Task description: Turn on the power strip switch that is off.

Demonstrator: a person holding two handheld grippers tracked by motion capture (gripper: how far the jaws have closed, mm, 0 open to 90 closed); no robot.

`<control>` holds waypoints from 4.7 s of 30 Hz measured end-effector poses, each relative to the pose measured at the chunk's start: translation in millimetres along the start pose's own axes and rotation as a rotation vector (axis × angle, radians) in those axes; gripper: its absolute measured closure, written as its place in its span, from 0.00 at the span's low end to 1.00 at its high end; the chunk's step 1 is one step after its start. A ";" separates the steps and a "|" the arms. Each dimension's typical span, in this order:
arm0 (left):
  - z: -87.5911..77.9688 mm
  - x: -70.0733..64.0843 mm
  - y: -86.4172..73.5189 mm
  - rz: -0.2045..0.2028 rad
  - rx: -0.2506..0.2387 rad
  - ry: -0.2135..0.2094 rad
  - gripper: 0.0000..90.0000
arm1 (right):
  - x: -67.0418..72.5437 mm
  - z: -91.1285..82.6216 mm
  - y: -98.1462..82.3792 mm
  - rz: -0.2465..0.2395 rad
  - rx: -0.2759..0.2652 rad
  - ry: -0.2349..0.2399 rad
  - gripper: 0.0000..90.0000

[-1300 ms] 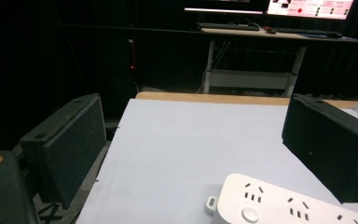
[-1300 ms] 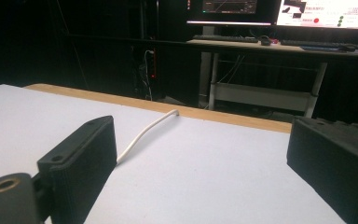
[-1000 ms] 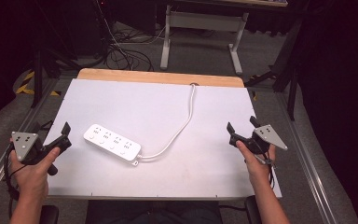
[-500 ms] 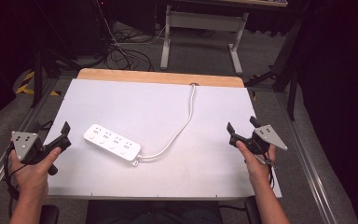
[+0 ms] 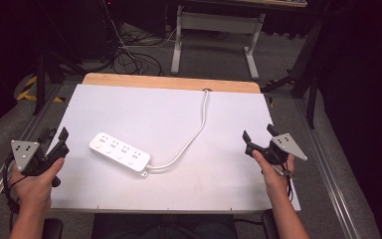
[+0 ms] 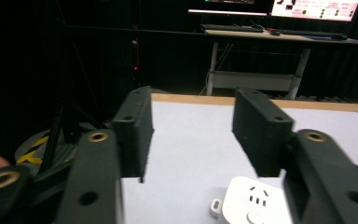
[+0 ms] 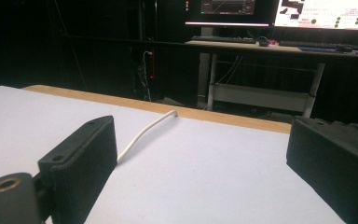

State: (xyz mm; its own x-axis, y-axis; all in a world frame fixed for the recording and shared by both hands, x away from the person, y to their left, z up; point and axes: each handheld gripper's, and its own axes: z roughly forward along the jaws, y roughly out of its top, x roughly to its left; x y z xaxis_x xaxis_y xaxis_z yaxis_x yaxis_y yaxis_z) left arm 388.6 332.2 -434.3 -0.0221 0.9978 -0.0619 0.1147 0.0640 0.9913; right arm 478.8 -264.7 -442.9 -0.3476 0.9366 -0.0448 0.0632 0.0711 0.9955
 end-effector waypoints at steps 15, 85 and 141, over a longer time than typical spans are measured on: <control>-2.9 -2.3 3.4 0.032 0.030 -0.051 0.90 | -0.3 -1.0 0.4 0.003 -0.004 -0.003 0.10; 30.7 -44.5 1.3 0.158 0.204 -0.263 1.00 | 2.9 -0.7 -1.0 -0.010 0.009 0.001 0.12; 58.7 -66.5 -30.9 0.295 0.583 -0.329 1.00 | 4.1 -3.3 0.7 0.000 0.001 0.003 0.12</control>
State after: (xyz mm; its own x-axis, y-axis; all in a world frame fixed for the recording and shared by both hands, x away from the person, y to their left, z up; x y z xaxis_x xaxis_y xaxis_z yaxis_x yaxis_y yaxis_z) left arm 444.9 264.8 -467.6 0.3801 0.9218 0.0761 0.5816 -0.3022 0.7552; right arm 474.3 -261.9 -442.2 -0.3503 0.9356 -0.0443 0.0641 0.0712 0.9954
